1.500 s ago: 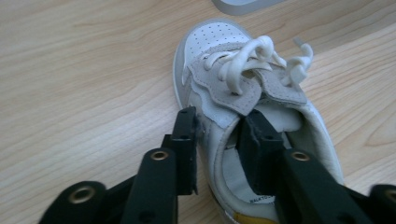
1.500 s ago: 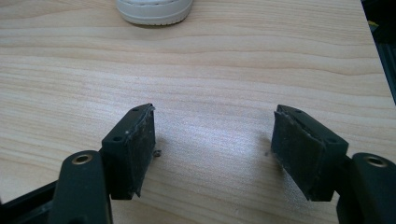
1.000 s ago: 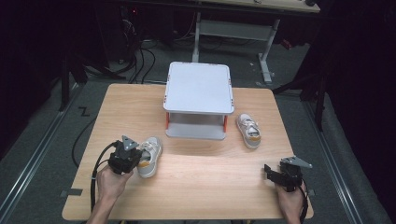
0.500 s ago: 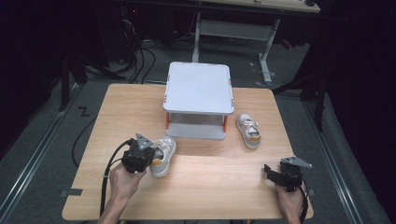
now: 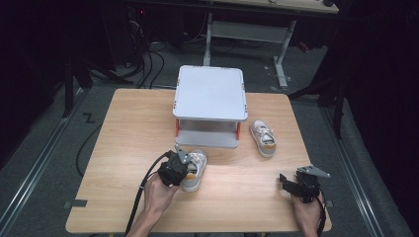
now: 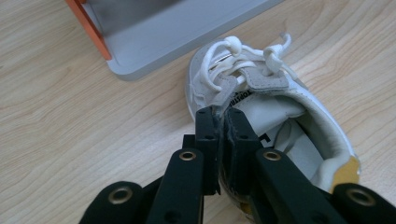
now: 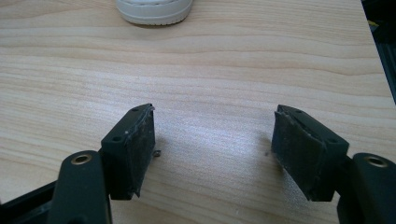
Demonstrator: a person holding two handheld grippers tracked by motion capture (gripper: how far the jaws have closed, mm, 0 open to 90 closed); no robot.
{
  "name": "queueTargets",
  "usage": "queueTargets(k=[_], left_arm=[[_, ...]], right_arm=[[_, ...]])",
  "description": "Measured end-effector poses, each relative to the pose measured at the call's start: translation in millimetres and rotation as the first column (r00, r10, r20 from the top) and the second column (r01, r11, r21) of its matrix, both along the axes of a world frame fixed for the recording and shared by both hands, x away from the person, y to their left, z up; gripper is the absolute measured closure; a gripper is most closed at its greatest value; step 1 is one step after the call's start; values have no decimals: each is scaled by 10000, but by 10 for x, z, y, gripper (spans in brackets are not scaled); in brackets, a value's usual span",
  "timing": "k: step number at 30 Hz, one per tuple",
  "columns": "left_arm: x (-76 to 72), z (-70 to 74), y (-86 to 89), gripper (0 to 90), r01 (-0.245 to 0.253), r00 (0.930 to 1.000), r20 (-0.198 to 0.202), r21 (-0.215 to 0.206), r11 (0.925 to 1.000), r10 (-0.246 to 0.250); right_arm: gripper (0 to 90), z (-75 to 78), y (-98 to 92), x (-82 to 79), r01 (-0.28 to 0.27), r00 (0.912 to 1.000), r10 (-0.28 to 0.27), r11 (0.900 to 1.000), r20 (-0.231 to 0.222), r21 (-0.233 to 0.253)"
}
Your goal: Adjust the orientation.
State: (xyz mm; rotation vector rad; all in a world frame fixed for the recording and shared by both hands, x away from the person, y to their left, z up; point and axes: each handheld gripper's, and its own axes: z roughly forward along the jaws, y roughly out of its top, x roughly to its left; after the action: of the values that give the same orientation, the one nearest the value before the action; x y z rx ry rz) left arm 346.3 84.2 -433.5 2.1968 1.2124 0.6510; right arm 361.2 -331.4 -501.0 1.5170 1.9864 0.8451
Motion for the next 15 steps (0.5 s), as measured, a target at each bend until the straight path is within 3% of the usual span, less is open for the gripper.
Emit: queueTargets(k=[3, 15], left_arm=[[-22, -18, -76, 842, 161, 9997, -191, 74, 9998, -160], [-65, -83, -23, 813, 327, 9987, -356, -878, 9956, -359]], right_arm=[[304, 0, 1, 0, 16, 10000, -16, 10000, 1, 1], [303, 0, 1, 0, 20, 10000, -20, 10000, 0, 2]])
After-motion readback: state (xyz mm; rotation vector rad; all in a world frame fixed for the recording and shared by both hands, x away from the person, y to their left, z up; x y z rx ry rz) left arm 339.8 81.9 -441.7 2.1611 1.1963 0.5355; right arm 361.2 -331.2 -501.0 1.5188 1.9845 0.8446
